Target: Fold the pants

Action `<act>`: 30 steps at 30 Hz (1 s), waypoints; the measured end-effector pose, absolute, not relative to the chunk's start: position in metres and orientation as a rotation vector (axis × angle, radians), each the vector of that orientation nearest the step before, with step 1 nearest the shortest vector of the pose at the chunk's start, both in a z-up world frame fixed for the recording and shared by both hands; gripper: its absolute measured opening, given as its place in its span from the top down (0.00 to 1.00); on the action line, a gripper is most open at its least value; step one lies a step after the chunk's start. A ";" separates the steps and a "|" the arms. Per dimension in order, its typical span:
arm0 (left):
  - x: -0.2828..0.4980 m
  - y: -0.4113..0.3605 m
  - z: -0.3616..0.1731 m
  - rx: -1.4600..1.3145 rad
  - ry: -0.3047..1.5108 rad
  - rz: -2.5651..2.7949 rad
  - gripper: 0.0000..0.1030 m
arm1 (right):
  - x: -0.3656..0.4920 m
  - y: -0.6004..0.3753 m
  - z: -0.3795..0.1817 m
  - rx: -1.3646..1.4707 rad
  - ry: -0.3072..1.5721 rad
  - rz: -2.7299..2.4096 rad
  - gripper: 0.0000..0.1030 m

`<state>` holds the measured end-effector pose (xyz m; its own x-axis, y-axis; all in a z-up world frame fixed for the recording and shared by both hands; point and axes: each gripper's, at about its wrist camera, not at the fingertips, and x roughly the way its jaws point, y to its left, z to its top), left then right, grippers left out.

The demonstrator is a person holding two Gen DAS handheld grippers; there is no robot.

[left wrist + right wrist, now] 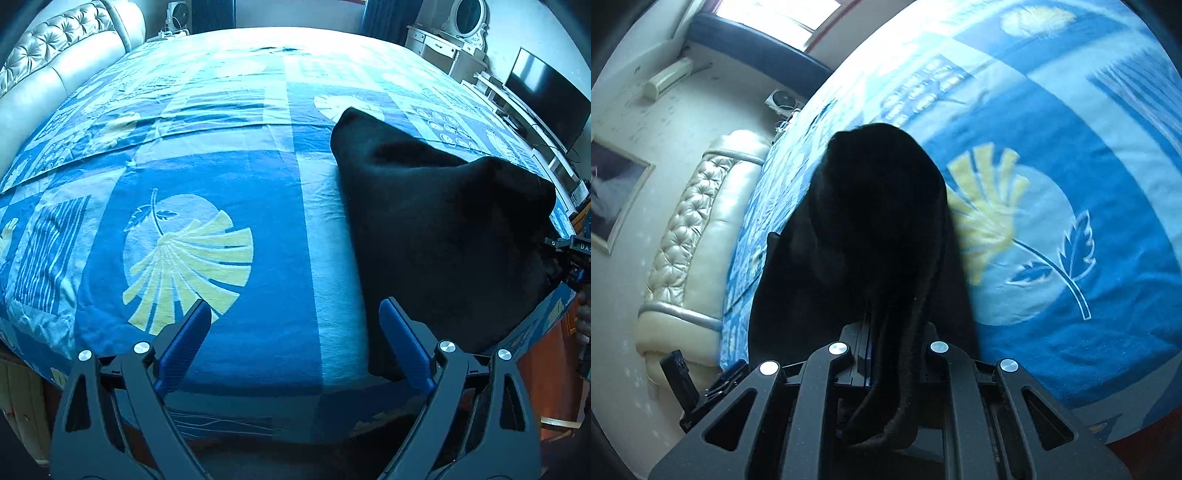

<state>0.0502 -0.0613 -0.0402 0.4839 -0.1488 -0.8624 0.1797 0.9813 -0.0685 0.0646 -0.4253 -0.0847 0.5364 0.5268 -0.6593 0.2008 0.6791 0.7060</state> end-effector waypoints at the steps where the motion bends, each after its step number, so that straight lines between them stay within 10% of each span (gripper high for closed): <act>1: 0.050 -0.062 -0.042 0.033 1.050 -0.200 0.10 | 0.065 -0.426 -0.086 0.842 1.014 0.230 0.87; 8: 0.056 -0.065 -0.055 0.046 1.074 -0.185 0.10 | 0.061 -0.446 -0.090 0.925 1.021 0.255 0.71; 12: 0.059 -0.065 -0.061 0.056 1.090 -0.183 0.10 | 0.057 -0.462 -0.070 0.895 0.949 0.127 0.29; 30: 0.062 -0.060 -0.071 -0.024 1.119 -0.214 0.10 | 0.118 -0.472 -0.108 0.953 0.988 0.099 0.45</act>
